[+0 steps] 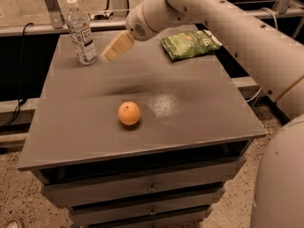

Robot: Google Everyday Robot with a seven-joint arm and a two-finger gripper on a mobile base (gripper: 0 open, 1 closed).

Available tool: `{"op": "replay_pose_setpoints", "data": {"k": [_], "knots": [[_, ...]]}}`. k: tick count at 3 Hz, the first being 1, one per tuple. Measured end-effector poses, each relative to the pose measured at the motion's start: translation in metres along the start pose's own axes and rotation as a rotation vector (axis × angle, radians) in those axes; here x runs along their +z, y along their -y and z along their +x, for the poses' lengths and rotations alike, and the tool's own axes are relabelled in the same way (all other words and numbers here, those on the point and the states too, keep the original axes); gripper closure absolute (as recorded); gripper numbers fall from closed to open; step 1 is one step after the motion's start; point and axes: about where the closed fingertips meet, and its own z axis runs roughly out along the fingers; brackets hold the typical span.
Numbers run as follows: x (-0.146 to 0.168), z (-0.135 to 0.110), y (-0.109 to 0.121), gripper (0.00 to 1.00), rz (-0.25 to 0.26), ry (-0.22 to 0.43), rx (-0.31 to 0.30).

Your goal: Pick blue plastic bottle

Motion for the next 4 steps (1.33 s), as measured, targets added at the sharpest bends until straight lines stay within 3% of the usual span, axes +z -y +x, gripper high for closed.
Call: {"op": "replay_pose_setpoints", "data": {"k": [3,4], "knots": [[0.107,-0.043,0.015,0.00,-0.065,0.182,-0.013],[0.130,-0.052,0.017,0.16,-0.076,0.214,-0.002]]}}
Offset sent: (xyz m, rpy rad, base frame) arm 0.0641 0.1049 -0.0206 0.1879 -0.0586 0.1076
